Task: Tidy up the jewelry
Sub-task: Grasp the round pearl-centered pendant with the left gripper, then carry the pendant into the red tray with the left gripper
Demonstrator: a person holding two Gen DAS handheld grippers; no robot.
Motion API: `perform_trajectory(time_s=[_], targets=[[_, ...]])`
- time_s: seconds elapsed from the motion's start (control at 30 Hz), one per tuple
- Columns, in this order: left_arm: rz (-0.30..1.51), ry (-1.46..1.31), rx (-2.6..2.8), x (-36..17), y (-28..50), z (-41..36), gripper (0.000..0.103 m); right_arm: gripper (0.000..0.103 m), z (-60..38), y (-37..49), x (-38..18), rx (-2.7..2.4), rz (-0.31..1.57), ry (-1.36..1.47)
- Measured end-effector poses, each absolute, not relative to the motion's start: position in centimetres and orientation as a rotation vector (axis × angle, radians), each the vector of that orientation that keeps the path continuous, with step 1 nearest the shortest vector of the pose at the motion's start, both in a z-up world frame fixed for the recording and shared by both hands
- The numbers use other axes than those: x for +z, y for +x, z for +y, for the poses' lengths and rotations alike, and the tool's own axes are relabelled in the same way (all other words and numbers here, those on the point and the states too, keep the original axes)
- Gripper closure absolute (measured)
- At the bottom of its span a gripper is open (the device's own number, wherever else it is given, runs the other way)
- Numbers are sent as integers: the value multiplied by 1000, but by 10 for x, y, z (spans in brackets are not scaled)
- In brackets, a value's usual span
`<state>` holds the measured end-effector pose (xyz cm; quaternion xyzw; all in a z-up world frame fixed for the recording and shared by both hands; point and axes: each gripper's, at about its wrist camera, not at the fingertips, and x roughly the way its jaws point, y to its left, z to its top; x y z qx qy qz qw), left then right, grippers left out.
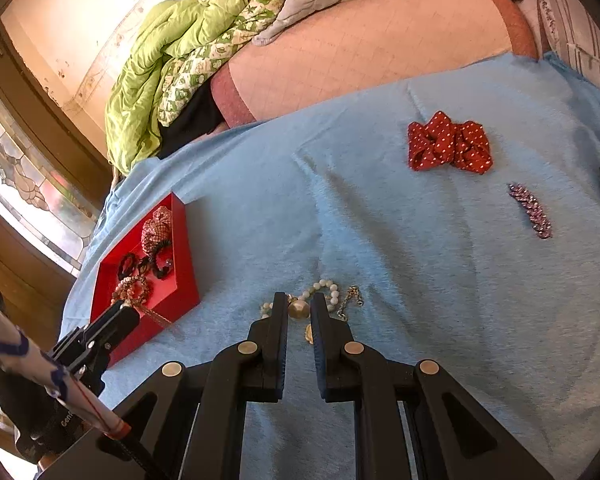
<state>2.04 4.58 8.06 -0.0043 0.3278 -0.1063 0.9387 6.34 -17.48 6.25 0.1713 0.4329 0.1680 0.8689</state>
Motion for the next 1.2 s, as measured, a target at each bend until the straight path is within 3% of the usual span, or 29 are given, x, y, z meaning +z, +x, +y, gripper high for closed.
perform_trajectory(time_s=[1.2], targets=[[649, -4, -186, 88, 20, 59, 83, 91, -159, 53, 60, 347, 910, 315]])
